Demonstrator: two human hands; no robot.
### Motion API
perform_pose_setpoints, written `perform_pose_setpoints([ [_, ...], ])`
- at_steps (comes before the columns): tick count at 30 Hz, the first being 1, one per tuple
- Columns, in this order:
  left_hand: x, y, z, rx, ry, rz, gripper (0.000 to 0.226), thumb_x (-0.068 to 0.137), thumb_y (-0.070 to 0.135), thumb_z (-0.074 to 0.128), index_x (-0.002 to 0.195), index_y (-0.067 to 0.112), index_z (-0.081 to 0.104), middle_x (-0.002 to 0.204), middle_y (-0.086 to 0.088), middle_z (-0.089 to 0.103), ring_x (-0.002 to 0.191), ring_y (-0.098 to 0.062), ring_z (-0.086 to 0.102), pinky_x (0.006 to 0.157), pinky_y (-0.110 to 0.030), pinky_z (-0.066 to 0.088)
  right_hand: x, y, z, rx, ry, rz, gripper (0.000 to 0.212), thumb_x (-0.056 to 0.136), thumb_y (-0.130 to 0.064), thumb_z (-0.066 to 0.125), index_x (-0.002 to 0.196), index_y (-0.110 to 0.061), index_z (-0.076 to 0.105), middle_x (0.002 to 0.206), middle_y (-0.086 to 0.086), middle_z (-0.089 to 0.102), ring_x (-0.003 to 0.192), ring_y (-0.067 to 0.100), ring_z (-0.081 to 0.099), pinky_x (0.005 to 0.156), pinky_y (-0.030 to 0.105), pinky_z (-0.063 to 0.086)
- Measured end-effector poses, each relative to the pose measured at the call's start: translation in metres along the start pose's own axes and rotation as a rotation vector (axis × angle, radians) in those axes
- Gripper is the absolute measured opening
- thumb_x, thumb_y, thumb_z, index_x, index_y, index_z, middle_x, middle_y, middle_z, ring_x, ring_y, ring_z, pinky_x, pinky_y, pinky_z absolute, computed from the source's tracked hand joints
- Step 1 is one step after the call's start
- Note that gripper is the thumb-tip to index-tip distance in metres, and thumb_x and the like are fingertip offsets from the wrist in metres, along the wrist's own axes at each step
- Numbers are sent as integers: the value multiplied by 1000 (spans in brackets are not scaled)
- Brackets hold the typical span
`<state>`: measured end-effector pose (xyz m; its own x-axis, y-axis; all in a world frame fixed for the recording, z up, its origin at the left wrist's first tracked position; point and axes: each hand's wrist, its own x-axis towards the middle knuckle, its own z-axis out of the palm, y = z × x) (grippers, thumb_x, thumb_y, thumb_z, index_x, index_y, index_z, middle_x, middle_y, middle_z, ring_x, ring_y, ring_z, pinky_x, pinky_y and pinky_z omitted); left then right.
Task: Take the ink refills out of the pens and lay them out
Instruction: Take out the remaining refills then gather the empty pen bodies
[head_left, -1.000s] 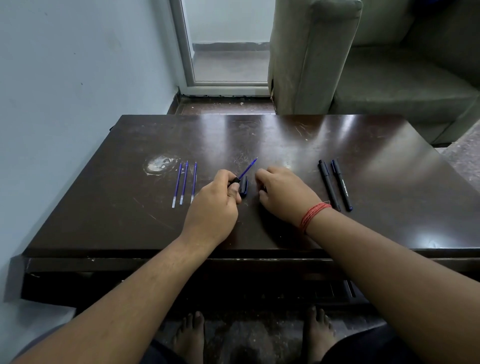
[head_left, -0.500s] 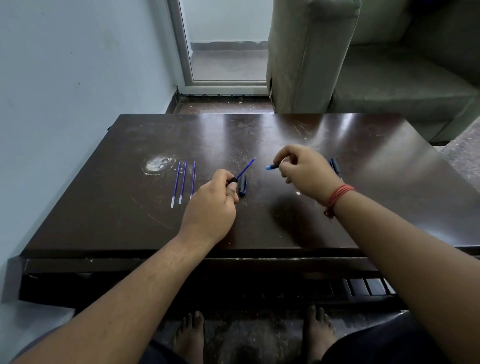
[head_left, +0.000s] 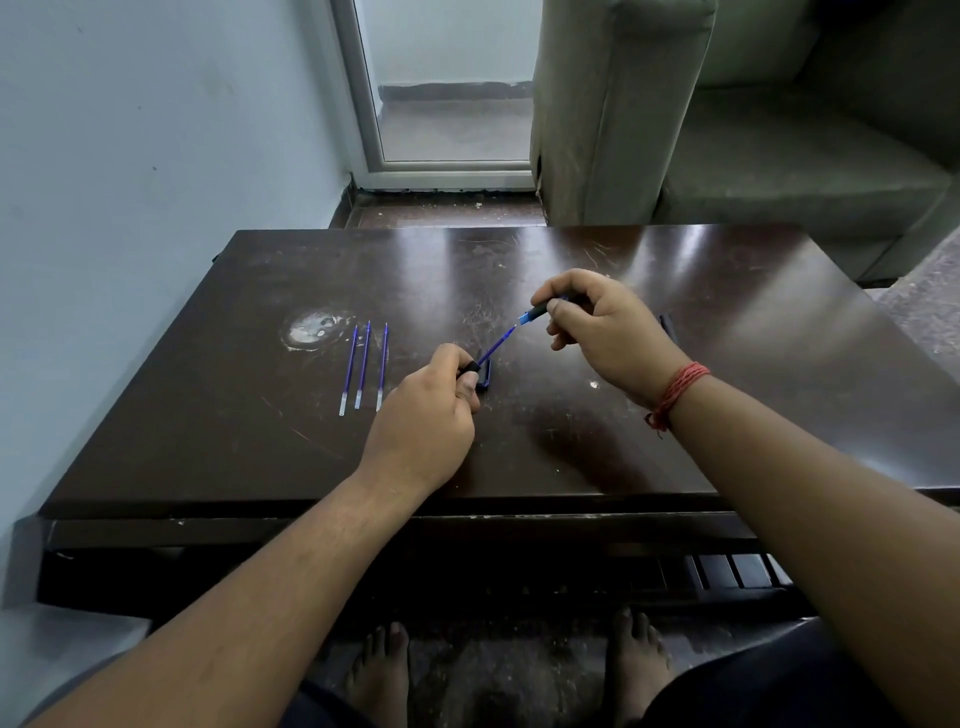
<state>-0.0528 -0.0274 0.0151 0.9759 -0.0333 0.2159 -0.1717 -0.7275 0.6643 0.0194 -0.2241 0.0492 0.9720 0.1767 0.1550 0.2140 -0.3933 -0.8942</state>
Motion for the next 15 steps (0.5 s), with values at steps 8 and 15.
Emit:
perform_pose_setpoints([
  [8,-1,1,-2,22,-14,28,11,103,18,44,97,22,53,76,9,64,69,-8,59,62,-33,49,-3,-2,4,-39,-80,-24,20,97,-7,50,101,-15,68,97,14,69,75,17,64,78,45,59],
  [15,0,1,-2,33,-19,54,10,103,19,45,98,20,54,77,8,64,67,-10,60,62,-39,53,-3,-1,1,51,-104,-4,21,95,1,49,101,-8,68,93,14,68,78,22,67,79,38,60],
])
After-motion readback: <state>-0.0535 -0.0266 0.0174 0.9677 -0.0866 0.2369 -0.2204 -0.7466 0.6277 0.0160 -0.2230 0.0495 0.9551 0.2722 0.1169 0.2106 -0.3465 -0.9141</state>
